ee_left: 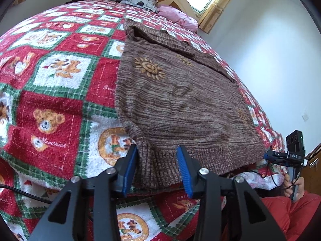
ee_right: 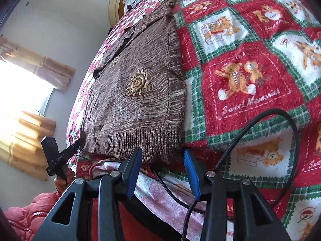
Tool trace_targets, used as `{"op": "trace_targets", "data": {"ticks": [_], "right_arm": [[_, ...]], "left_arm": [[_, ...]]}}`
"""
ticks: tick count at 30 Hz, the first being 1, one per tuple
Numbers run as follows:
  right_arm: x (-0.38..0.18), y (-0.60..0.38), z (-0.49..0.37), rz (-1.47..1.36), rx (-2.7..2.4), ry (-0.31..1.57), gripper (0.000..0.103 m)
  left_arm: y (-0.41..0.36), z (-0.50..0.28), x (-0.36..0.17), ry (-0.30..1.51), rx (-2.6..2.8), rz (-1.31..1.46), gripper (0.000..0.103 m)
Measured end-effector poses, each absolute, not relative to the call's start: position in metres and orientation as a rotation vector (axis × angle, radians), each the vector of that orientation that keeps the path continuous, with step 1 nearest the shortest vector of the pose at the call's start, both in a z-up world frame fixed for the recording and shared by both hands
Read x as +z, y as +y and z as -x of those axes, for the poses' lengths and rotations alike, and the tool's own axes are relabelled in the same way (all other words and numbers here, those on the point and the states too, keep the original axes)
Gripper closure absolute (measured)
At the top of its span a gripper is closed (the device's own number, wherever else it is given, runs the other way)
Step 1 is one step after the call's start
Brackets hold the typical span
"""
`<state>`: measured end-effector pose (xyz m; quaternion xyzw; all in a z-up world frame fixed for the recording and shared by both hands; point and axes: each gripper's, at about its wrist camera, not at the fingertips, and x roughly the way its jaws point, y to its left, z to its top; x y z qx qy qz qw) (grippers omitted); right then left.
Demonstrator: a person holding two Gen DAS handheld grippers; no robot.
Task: Fold small clothes
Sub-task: 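Grasp the ribbed hem of the brown sweater with the left gripper, then fold the held hem over toward the collar and open the left gripper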
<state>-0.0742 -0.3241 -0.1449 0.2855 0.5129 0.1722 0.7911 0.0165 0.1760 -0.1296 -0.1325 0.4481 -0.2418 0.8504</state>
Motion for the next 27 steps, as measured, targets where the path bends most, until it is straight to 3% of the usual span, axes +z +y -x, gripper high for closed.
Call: {"op": "trace_targets", "data": {"ticks": [2,3,5,15,22,27], "right_arm": [[-0.145,-0.316,0.074,-0.568,0.379,1.112,0.077],[-0.147,-0.311,0.072,-0.562,0.386,1.122,0.099],[-0.147,-0.307,0.071,-0.562,0.392,1.124,0.098],[-0.096,-0.329,0.053,-0.767,0.526,0.96,0.098],[-0.07,-0.346,-0.039,-0.806,0.471,0.888,0.098],[-0.087,-0.354,-0.107,-0.827,0.379,0.895,0.098]], "left_arm": [[0.172,-0.015,-0.128,0.935,-0.496,0.244,0.066],[0.17,-0.014,-0.128,0.933,-0.486,0.224,0.077],[0.168,-0.015,-0.131,0.945,-0.478,0.209,0.094],[0.176,-0.03,-0.105,0.959,-0.578,0.398,0.094],[0.168,-0.101,-0.059,0.875,-0.562,0.454,0.094],[0.161,-0.17,-0.063,0.894,-0.48,0.476,0.094]]}}
